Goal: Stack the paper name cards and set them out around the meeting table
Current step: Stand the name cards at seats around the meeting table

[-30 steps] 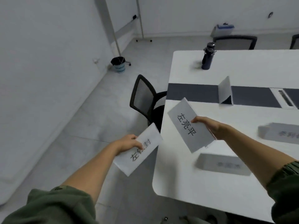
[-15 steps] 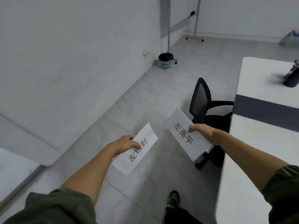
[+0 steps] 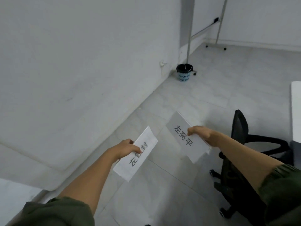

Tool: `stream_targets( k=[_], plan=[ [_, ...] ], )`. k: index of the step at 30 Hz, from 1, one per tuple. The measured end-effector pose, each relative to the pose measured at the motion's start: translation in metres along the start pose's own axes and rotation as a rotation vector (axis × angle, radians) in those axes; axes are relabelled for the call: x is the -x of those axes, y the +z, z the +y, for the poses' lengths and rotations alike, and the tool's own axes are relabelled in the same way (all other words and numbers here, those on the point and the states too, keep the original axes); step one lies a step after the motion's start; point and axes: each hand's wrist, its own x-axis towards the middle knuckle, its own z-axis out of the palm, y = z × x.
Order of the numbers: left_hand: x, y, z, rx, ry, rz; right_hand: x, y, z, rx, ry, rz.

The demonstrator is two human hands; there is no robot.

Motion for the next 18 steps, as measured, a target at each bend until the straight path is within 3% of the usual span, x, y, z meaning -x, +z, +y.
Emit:
stream_targets(
  k=[10, 18],
  plan=[
    [-0.207, -0.080, 0.108, -0.102, 0.054, -0.094, -0.165, -0.068, -0.077, -0.006, 0.069, 0.154],
    [-0.361, -0.124, 0.266, -0.306, 0.183, -0.222, -0.238, -0.149, -0.134, -0.123, 0.116, 0.367]
  ],
)
